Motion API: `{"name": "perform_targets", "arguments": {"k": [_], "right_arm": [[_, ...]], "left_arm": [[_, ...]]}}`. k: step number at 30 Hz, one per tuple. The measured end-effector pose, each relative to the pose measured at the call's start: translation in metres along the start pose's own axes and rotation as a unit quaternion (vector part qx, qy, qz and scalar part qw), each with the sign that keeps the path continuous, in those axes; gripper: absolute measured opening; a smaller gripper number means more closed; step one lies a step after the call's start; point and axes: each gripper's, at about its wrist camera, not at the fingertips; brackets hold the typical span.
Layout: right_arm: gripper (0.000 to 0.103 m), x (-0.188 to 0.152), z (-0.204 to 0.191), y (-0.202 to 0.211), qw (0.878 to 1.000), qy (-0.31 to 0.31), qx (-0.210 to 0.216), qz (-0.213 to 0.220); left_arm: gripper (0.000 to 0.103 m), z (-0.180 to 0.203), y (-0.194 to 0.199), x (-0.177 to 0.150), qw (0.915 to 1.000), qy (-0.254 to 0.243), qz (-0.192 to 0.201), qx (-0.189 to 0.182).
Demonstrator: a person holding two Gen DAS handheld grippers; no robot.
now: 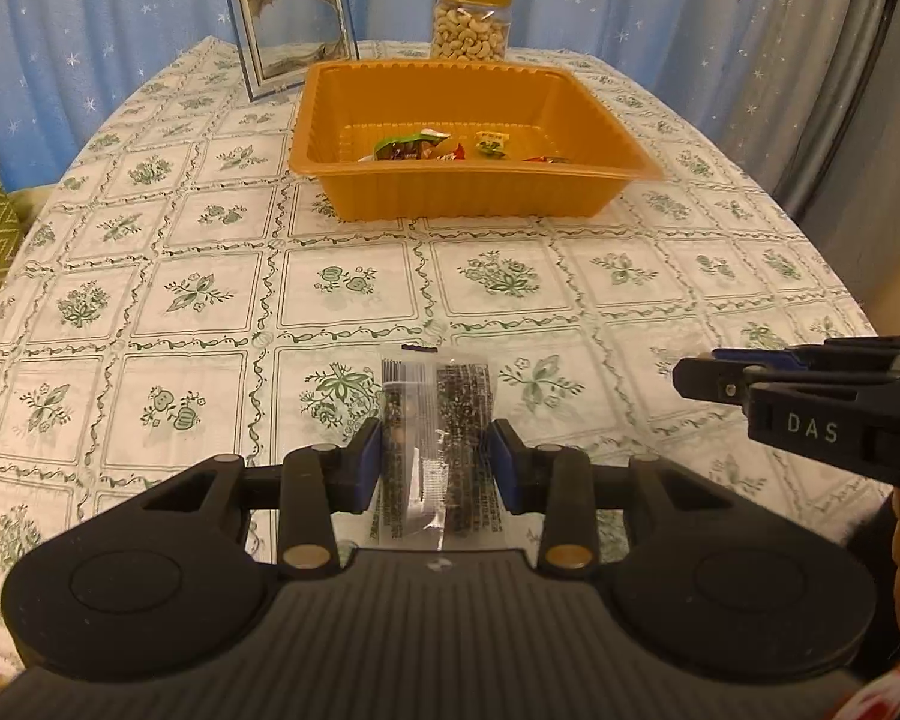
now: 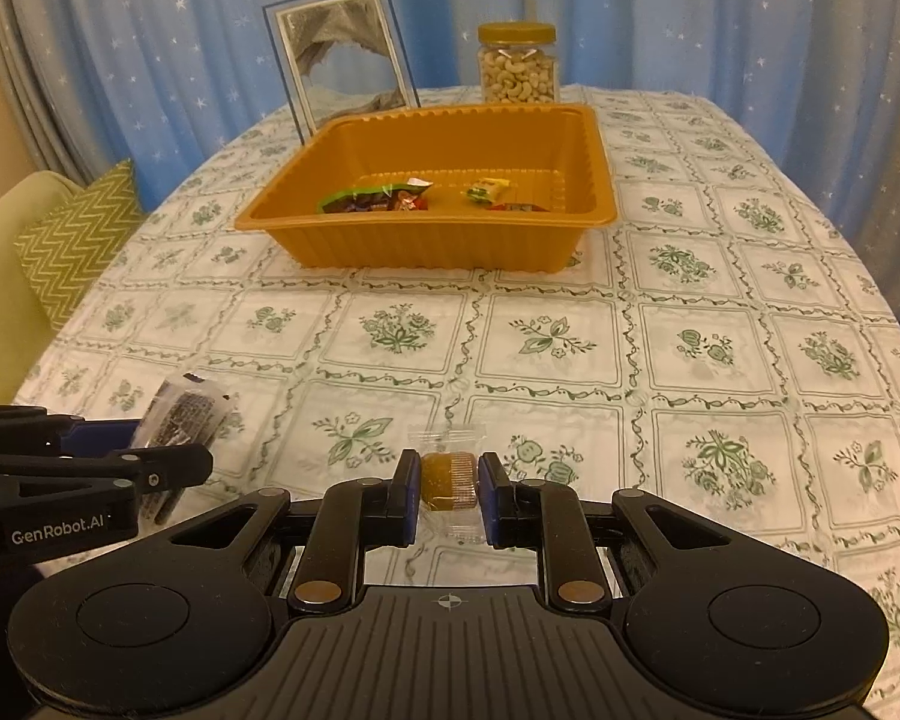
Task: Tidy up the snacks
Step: 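Carry the clear packet and brown sweet over the orange tray with both tools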
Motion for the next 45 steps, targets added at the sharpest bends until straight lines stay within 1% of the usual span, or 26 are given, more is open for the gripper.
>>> {"name": "perform_targets", "arguments": {"k": [15, 23, 34, 45], "right_arm": [[0.021, -0.010, -0.006, 0.042, 1.000, -0.004, -0.006, 0.027], [0.021, -0.009, -0.004, 0.055, 0.999, -0.013, -0.020, 0.029], [0.021, 0.014, 0.001, 0.063, 0.999, -0.010, -0.025, 0.047], [0.021, 0.049, 0.004, 0.058, 0.998, 0.001, -0.025, 0.065]], "left_arm": [[0.034, 0.020, 0.039, -0.010, 0.9996, -0.016, 0.023, -0.006], [0.034, 0.021, 0.051, -0.005, 0.9992, -0.011, 0.035, -0.013], [0.034, 0.018, 0.056, 0.017, 0.9986, -0.004, 0.048, -0.023], [0.034, 0.008, 0.054, 0.057, 0.9975, 0.002, 0.065, -0.027]]}}
Point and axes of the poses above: each gripper's, at about its wrist camera, not at the fingertips, and y roughly against the way its jaws point, z to its right, x to its top, and after that the axes turned 6 degrees about -z, right-handed
